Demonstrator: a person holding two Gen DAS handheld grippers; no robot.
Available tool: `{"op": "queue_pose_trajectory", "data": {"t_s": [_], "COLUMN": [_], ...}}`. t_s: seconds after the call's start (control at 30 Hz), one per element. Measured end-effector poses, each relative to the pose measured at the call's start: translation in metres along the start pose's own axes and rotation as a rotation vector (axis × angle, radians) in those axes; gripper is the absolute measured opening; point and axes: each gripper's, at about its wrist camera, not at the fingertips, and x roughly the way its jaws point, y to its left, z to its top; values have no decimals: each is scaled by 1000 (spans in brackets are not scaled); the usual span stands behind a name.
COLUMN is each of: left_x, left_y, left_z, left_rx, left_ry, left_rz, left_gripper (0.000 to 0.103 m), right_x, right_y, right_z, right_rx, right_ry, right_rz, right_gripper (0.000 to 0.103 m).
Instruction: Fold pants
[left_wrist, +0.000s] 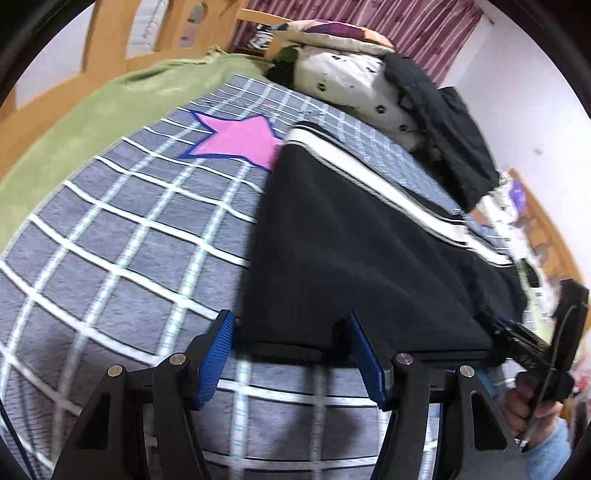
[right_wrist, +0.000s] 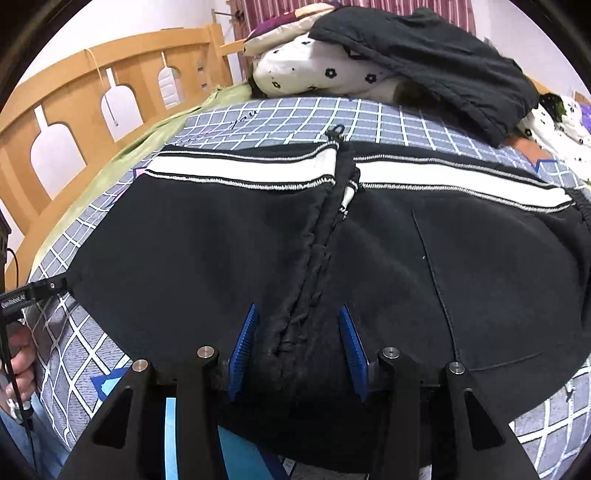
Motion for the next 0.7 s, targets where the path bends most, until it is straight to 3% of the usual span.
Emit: {"op": "queue_pose_trajectory", "data": {"t_s": [0.17, 0.3, 0.4, 0.5, 0.7], "left_x": [9, 18, 21, 13, -23], "left_y": [-3, -1, 3, -5, -103], "left_z": [2, 10, 13, 17, 29], "left_rx": [-22, -71, -131, -144, 131], "left_ry": [-2, 2, -9, -39, -240], "left_rz": [0, -14, 9, 43, 256], "left_gripper": [59, 59, 36, 19, 17], "right_x": [-28, -45, -45, -51, -61], "right_y": [4, -19, -48, -72, -120], "right_z": [5, 13, 19, 17, -2], "right_rx": [-106, -74, -32, 10, 86], "right_ry": [-41, -103, -43, -73, -110], "right_rz": [-50, -59, -6, -5, -24], "right_gripper": [44, 44, 37, 35, 35]}}
